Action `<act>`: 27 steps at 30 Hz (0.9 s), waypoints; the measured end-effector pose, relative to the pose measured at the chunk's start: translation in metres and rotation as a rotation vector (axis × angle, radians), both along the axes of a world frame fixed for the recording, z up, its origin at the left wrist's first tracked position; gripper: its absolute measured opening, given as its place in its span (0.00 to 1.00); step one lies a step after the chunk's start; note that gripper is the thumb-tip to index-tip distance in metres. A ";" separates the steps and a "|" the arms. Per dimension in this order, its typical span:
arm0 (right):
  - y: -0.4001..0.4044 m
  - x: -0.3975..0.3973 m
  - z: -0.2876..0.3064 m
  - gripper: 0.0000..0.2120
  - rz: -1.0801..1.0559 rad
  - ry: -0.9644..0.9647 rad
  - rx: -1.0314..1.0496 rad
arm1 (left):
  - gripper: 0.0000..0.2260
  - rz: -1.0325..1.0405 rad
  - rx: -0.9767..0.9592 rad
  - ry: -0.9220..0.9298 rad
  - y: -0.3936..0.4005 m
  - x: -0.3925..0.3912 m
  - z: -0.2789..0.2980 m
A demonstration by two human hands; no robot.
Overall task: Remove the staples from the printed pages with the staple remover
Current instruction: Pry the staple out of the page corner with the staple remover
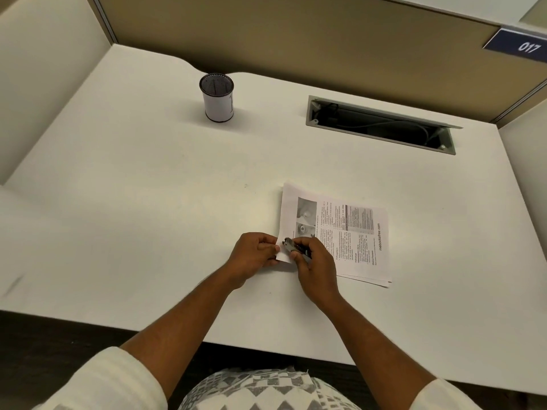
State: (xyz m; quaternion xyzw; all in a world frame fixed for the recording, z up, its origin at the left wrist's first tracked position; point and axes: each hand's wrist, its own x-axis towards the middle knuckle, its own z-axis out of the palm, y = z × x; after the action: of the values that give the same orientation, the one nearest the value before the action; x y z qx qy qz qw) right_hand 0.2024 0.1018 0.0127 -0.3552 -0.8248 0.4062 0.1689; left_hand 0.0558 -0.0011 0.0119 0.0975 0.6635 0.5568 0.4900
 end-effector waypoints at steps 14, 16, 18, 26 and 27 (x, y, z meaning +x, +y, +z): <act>0.003 -0.006 0.000 0.09 -0.004 -0.136 -0.142 | 0.03 0.047 -0.059 -0.075 0.001 0.000 -0.002; 0.000 -0.009 0.002 0.13 -0.010 -0.160 -0.098 | 0.04 0.025 -0.035 -0.081 0.000 0.000 -0.003; -0.001 -0.012 0.002 0.13 -0.037 -0.149 -0.079 | 0.04 0.030 -0.030 -0.083 0.000 0.001 -0.004; 0.000 -0.024 0.006 0.17 -0.170 -0.129 -0.130 | 0.04 0.011 -0.038 -0.053 0.005 0.008 -0.001; 0.000 -0.025 0.007 0.18 -0.176 -0.141 -0.122 | 0.04 0.014 -0.041 -0.046 0.005 0.008 -0.001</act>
State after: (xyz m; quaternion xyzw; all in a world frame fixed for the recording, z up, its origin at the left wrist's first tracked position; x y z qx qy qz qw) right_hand 0.1779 0.1022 0.0194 -0.4634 -0.7741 0.4133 0.1233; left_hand 0.0641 0.0038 0.0107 0.0698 0.6641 0.5486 0.5031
